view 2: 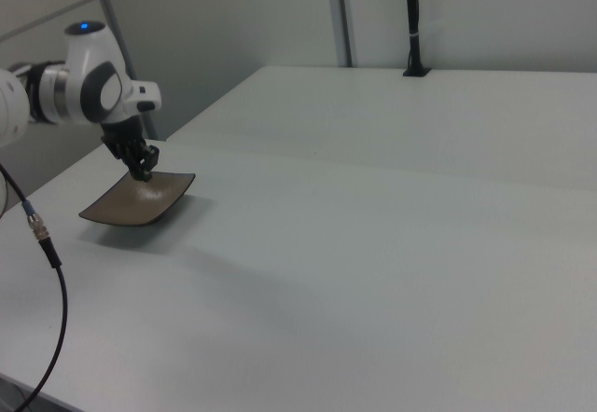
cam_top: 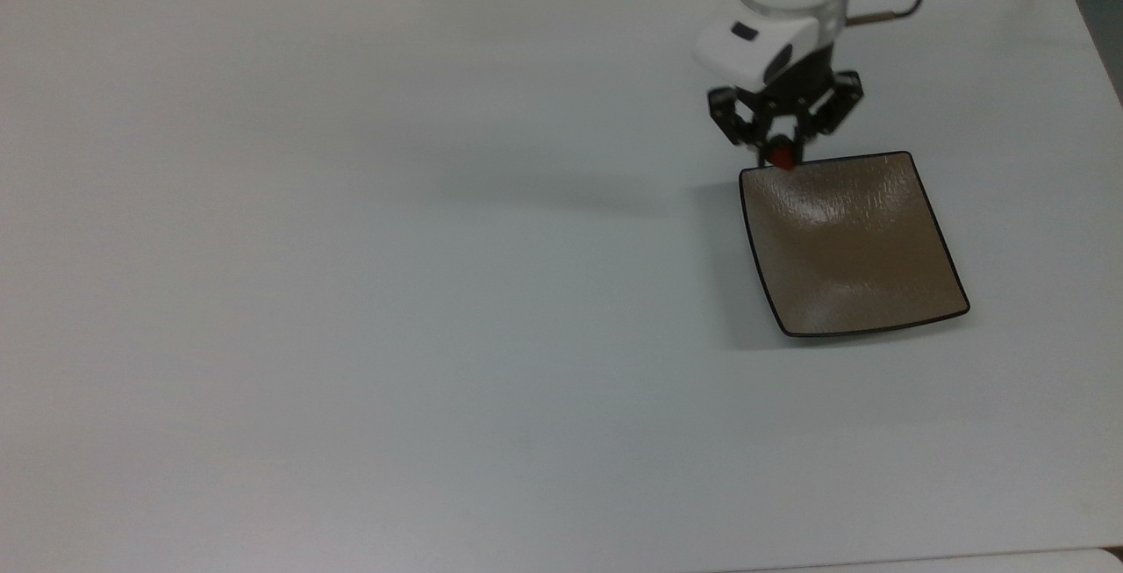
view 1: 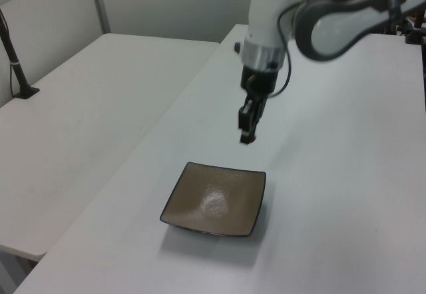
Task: Strawberries on a ceramic plate
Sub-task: 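Lift the strawberry and carry it over the brown ceramic plate, then lower the strawberry onto the plate and open the gripper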
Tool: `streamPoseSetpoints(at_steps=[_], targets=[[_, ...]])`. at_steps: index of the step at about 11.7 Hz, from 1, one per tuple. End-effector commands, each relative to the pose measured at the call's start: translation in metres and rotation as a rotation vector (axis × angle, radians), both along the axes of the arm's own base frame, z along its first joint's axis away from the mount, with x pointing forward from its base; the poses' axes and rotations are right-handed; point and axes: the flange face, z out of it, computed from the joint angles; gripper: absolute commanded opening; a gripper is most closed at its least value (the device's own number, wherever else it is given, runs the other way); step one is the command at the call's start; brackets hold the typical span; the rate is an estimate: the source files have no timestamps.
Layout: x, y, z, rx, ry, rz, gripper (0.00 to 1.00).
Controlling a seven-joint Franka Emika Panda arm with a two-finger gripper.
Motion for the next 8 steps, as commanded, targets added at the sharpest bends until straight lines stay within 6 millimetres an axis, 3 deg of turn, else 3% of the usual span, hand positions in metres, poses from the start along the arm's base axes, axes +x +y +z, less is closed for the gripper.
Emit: streamPoseSetpoints(at_steps=[1, 5, 8], targets=[[-0.001, 0.038, -0.042, 0.068, -0.079, -0.030, 0.03], [0.005, 0.062, -0.100, 0.109, -0.143, -0.026, 0.07], [0.008, 0.064, -0.117, 0.128, -0.185, -0.033, 0.07]])
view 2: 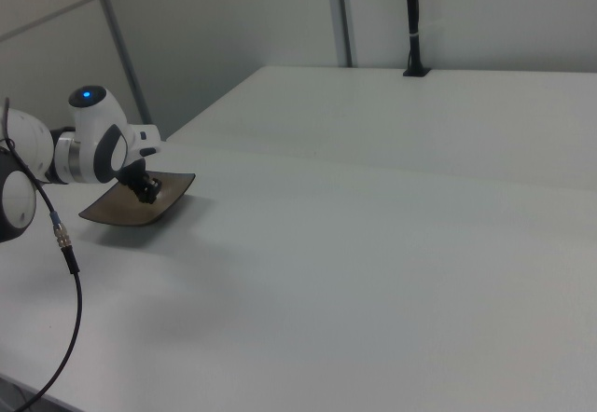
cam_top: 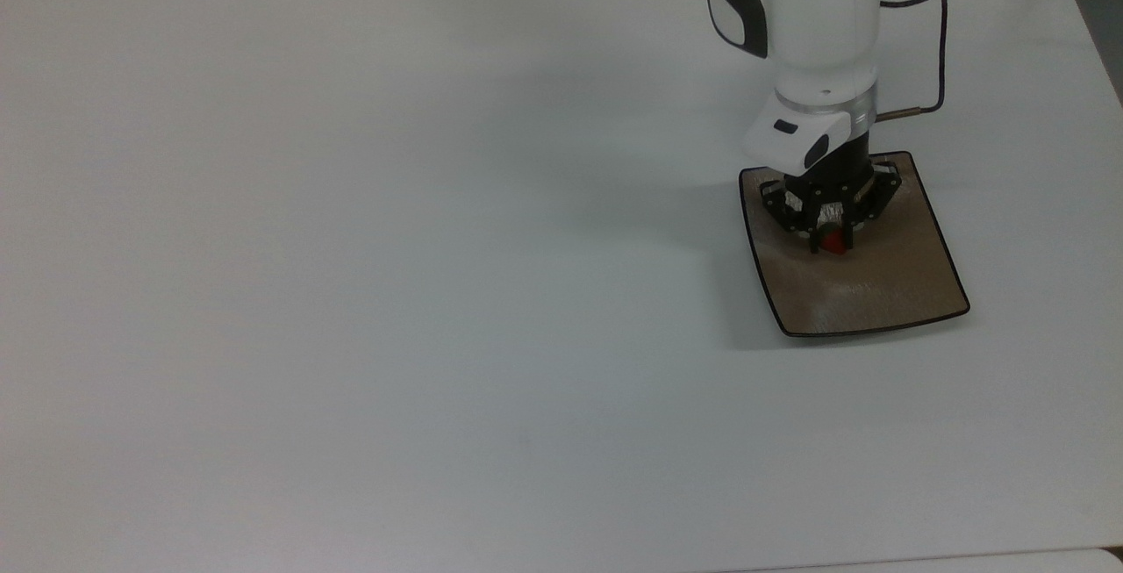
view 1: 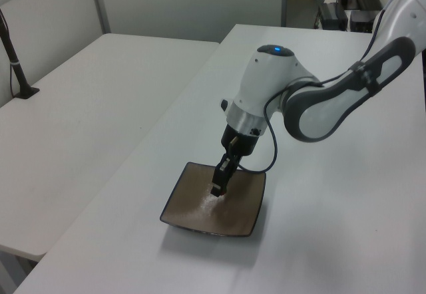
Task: Strawberries on a ceramic plate
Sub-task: 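Lower the strawberry onto the plate and open the gripper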
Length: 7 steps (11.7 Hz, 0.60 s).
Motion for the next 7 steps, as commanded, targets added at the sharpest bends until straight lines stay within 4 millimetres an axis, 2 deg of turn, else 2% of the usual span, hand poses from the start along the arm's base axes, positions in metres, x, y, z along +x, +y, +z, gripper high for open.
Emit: streamPoseSetpoints(at_steps=[1, 3, 5, 6, 7], targets=[[-0.0041, 0.0042, -0.0095, 0.028, -0.030, -0.015, 0.08], [-0.0070, 0.0109, -0.0096, 0.043, -0.051, -0.010, 0.13], [-0.0069, 0.0094, -0.0126, 0.044, -0.046, -0.016, 0.30], [-0.0069, 0.0094, -0.0137, 0.044, -0.044, -0.017, 0.54], [-0.0069, 0.0094, -0.0137, 0.043, -0.045, -0.014, 1.00]])
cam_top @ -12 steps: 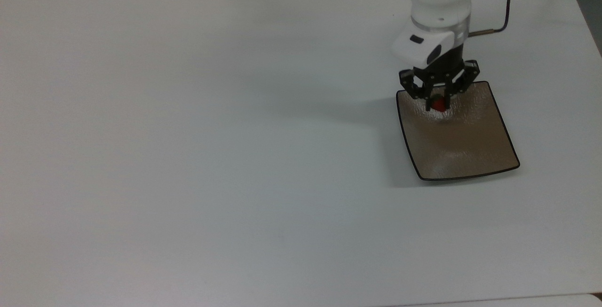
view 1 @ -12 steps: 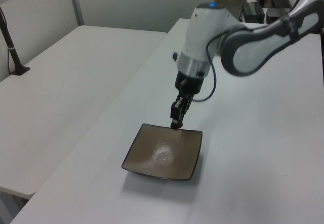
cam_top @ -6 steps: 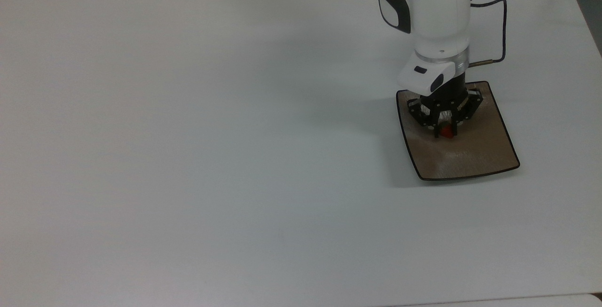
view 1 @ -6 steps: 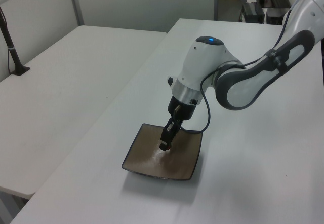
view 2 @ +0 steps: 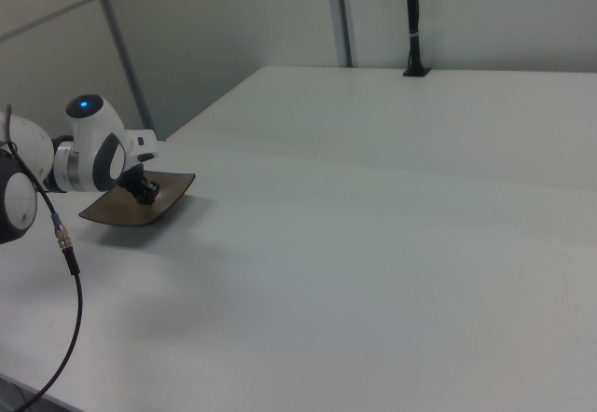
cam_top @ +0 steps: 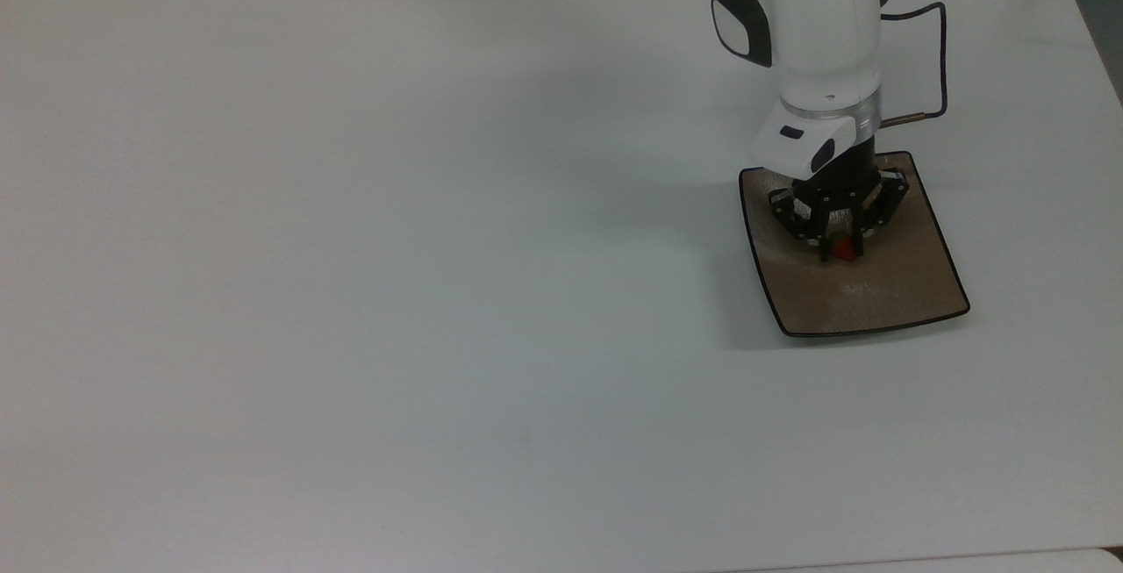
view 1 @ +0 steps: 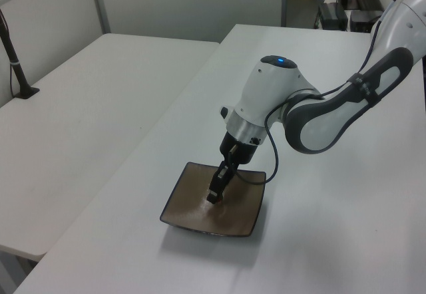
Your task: Strawberries on a ceramic plate
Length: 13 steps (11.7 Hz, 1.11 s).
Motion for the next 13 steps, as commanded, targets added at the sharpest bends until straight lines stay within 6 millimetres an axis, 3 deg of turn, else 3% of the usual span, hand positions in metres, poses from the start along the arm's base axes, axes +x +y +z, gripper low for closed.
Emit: streamPoseSetpoints(at_steps=[1, 6, 9, 10, 11, 13], targets=[[-0.004, 0.000, -0.001, 0.013, -0.011, -0.012, 1.00], [-0.002, -0.003, 0.000, 0.010, -0.007, -0.014, 1.00], [-0.007, -0.006, 0.013, -0.005, 0.015, -0.009, 1.00], [-0.008, -0.013, 0.026, -0.028, 0.057, -0.008, 1.00], [-0.014, -0.020, 0.056, -0.055, 0.101, 0.000, 1.00], [-0.015, -0.062, 0.119, -0.091, 0.158, -0.023, 1.00]])
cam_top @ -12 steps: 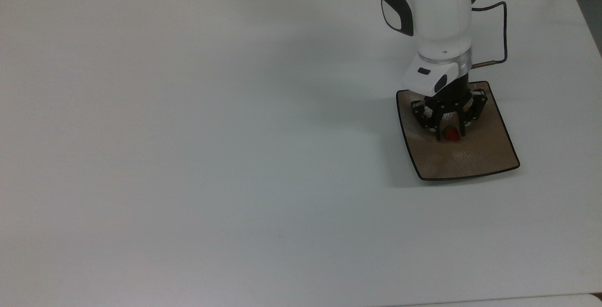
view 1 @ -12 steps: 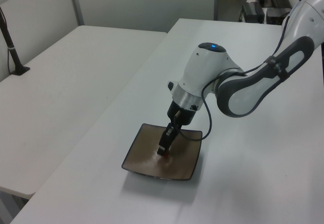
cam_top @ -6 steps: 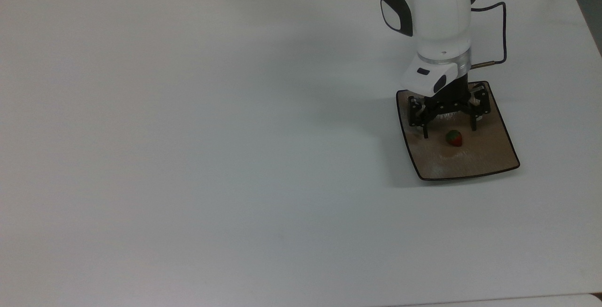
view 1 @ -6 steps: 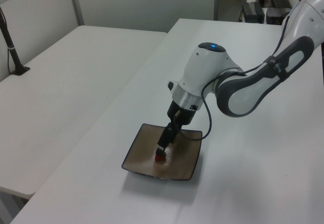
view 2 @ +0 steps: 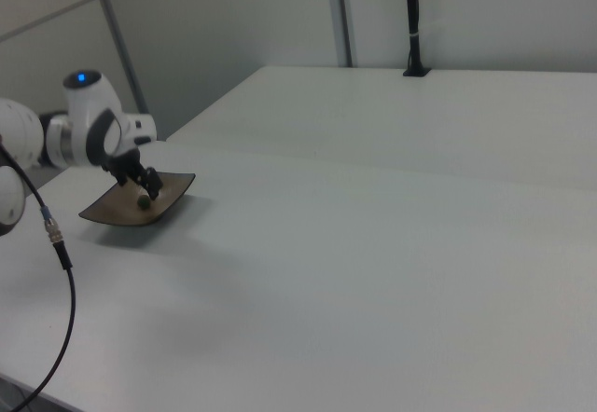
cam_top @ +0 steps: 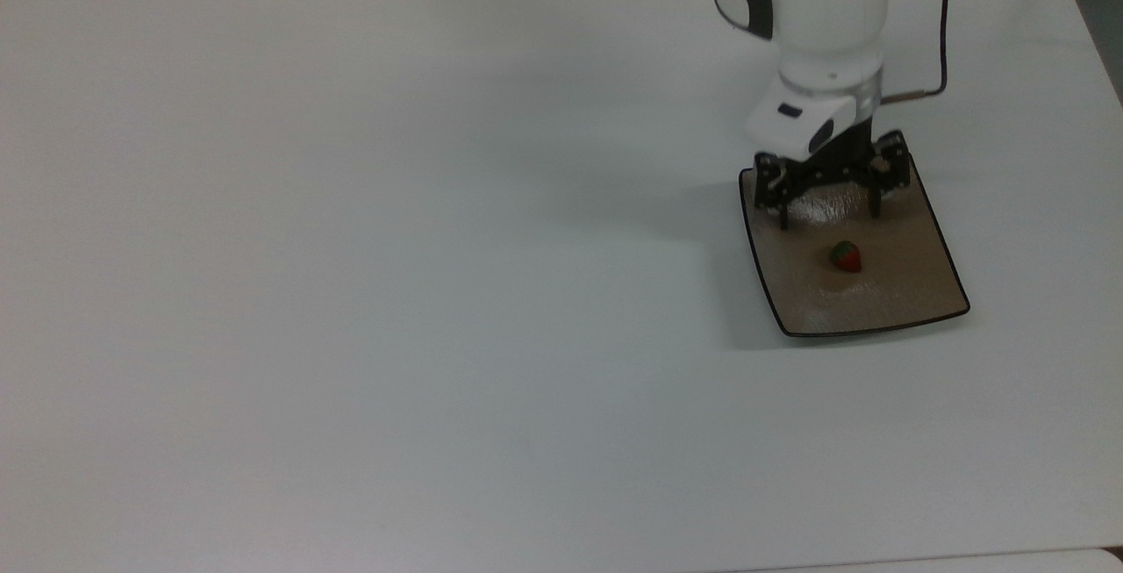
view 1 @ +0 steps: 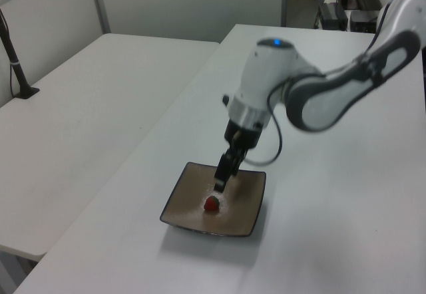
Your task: Strawberries on a ceramic plate
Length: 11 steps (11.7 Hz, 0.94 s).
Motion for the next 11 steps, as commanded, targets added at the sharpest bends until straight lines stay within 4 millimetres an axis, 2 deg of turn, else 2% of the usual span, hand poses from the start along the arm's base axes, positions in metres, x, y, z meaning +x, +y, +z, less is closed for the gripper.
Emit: streamPoseSetpoints(at_steps=[1, 4, 5, 7, 11], targets=[[-0.012, -0.059, 0.095, -0.037, 0.063, -0.038, 1.00], [-0.036, -0.126, 0.170, -0.097, 0.177, -0.088, 1.00], [-0.041, -0.157, 0.182, -0.132, 0.239, -0.119, 1.00], [-0.057, -0.199, 0.214, -0.166, 0.267, -0.107, 1.00], [-0.072, -0.273, 0.242, -0.173, 0.271, -0.037, 1.00]])
